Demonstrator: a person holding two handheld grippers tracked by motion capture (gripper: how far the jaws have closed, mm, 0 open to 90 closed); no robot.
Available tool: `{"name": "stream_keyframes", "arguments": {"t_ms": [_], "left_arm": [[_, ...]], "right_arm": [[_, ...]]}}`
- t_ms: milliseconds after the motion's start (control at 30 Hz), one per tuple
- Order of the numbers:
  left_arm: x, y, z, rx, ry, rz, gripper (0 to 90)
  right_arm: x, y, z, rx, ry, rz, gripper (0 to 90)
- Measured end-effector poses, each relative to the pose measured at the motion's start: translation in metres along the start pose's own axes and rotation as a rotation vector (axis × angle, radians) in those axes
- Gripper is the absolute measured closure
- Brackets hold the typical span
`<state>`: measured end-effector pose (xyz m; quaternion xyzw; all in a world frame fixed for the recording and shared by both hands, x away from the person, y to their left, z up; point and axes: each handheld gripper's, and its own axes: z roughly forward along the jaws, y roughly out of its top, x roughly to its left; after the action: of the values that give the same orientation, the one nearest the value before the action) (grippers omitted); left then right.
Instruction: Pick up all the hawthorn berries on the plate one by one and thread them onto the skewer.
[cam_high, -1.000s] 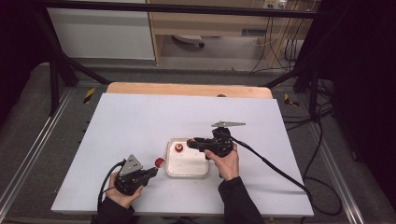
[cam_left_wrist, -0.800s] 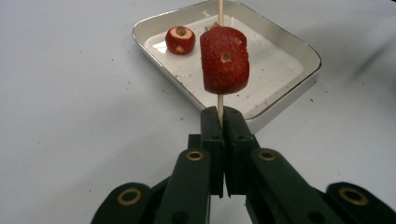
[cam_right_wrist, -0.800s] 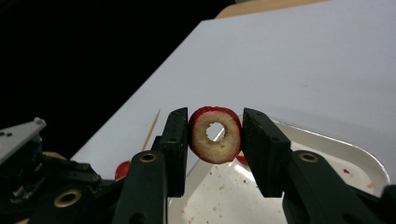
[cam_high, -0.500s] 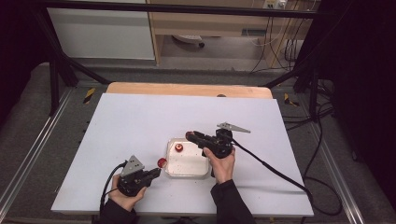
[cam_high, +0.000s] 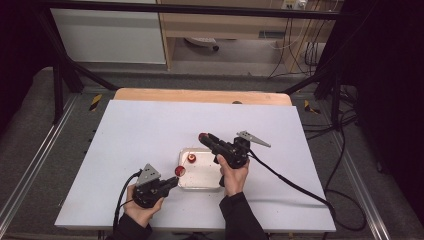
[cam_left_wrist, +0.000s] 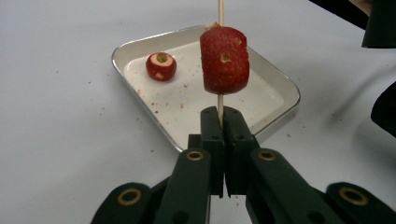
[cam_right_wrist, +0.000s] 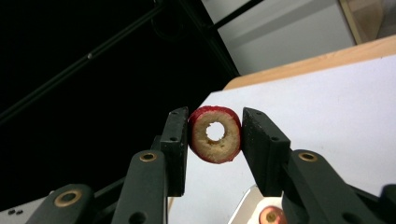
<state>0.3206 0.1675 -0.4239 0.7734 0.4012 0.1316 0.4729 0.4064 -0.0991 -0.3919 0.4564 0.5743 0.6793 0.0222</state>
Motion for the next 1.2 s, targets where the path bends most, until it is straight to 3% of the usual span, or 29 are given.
{"name": "stream_keyframes", "arguments": {"t_ms": [233,500,1200], "left_arm": [[-0.009,0.009,0.009,-0.010,-0.024,-0.012,88.0],[-0.011,0.011,0.013,-0.013,-0.019,-0.022,88.1],[-0.011,0.013,0.015,-0.023,-0.023,-0.031,88.1]], "right_arm": [[0.000,0.000,0.001,-0.050,0.005,0.004,62.8],[0.000,-0.003,0.003,-0.097,0.017,0.005,62.8],[0.001,-0.006,0.003,-0.101,0.029,0.016,62.9]]}}
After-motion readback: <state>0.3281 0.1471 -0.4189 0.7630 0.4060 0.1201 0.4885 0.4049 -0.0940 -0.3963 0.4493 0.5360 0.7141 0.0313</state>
